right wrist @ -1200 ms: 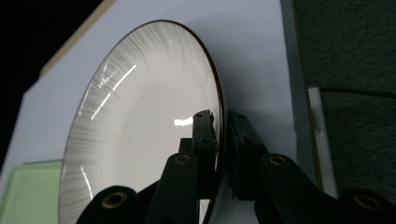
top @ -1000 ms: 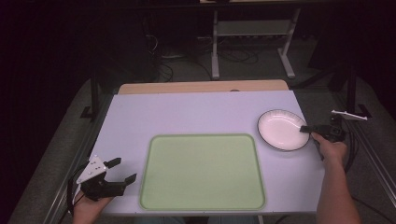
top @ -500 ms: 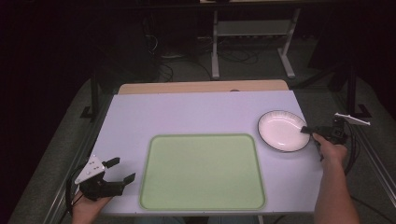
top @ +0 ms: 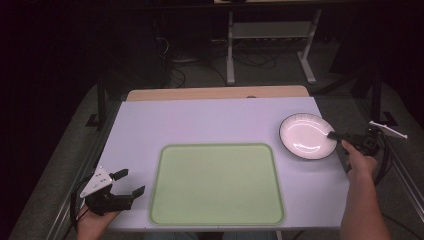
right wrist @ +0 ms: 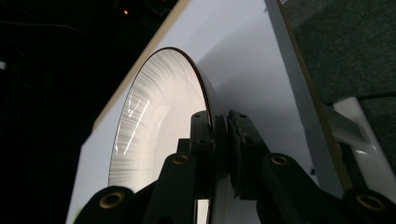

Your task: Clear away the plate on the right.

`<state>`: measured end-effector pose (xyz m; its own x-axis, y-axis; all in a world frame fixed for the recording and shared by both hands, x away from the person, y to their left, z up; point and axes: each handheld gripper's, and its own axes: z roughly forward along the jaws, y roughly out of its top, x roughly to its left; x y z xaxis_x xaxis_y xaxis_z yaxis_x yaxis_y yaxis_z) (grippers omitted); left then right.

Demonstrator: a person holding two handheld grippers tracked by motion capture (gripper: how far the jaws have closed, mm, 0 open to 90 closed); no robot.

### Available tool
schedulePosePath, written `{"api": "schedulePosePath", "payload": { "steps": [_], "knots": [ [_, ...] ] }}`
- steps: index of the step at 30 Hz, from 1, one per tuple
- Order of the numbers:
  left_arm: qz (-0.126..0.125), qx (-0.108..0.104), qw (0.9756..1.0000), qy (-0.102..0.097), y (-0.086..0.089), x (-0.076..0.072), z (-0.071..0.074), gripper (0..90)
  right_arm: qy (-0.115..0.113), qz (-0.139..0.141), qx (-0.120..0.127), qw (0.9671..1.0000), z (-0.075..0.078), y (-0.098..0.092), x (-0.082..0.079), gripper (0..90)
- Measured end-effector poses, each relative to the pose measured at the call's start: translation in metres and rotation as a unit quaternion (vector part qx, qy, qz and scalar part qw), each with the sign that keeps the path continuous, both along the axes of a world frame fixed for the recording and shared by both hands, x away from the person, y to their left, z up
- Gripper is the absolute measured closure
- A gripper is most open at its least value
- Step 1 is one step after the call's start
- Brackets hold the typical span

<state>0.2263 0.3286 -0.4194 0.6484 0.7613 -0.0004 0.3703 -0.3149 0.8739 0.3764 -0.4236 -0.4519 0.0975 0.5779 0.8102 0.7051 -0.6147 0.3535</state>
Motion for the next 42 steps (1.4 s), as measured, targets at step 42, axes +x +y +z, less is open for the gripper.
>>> {"api": "schedulePosePath", "payload": {
  "steps": [42],
  "knots": [
    [0.004,-0.015,0.9999,0.003,0.004,0.000,0.000,15.2,-0.105,0.076,-0.029,0.9912,0.069,0.012,-0.065,79.7]
  ]
}}
